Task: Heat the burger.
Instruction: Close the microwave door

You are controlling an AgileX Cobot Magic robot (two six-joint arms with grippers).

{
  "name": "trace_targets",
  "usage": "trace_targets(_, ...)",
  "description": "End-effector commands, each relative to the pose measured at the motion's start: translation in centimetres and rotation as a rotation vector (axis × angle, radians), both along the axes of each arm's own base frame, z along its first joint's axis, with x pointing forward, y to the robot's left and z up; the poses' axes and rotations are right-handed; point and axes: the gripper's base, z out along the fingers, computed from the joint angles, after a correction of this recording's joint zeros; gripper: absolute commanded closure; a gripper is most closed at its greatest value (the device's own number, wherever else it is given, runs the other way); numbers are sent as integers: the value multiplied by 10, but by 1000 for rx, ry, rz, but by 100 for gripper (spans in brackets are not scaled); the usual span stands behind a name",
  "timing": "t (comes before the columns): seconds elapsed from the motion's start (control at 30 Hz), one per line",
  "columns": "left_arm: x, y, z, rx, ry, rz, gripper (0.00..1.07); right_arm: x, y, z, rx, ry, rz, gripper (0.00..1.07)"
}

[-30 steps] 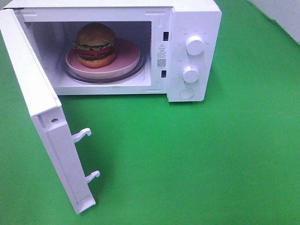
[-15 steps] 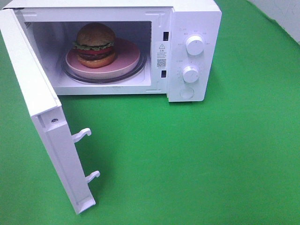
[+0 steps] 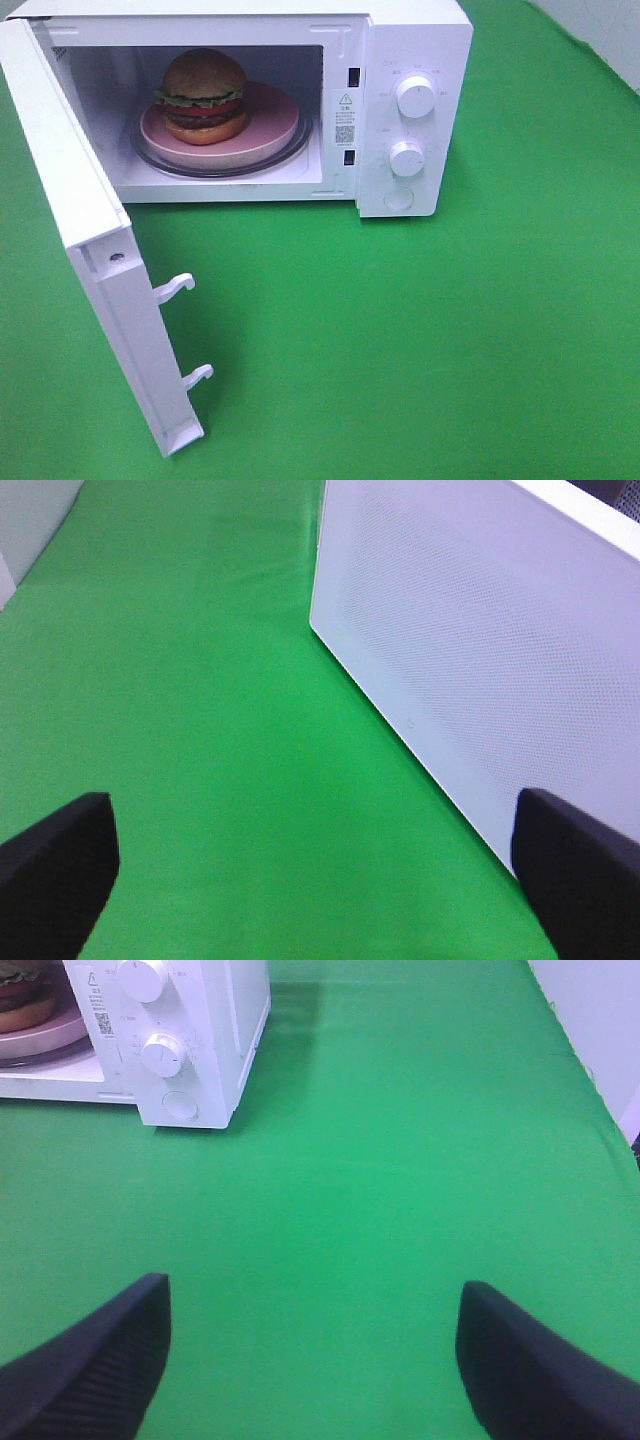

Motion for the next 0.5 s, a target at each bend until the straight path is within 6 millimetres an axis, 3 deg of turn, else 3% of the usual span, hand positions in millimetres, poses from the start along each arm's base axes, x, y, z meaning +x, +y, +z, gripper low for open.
trace_targets(0.03,-2,0,1,2,-24,2,7,-4,-1,0,7,-29,-11,31)
trace_targets(0.5,-1,0,3,-52,-34,26,9,-4,-1,0,7,-29,-11,32)
